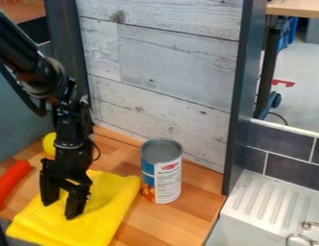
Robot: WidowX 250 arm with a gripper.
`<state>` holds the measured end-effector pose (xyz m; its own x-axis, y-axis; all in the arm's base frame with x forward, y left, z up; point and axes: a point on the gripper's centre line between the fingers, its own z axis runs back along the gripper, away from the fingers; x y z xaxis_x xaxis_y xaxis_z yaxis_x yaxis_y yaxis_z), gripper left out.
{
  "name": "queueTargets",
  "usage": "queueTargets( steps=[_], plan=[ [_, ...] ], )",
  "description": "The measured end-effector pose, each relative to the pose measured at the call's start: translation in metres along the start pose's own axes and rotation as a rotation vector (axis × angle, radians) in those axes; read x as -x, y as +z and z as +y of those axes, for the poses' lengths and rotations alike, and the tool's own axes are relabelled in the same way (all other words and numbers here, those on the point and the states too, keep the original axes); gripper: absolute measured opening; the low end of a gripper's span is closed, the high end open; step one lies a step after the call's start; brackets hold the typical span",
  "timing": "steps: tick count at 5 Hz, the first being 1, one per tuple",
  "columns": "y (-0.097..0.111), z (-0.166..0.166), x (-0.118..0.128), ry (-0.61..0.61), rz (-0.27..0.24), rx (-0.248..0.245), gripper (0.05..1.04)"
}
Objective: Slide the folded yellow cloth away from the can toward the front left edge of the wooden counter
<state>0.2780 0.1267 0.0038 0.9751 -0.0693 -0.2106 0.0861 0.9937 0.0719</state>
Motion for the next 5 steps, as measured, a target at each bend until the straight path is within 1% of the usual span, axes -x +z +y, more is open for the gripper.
queueTargets(
  steps=[1,2,3,4,5],
  plan=[
    [0.008,0.005,-0.002,-0.012,-0.017,-0.030,1.000],
    [0.036,0.010,0.001,-0.016,-0.064,-0.061,1.000],
    [0.076,0.012,0.011,-0.015,-0.135,-0.088,1.000],
    [0.102,0.005,0.023,-0.003,-0.179,-0.052,1.000],
    [0.133,0.005,0.044,0.053,-0.275,-0.021,1.000]
  ],
)
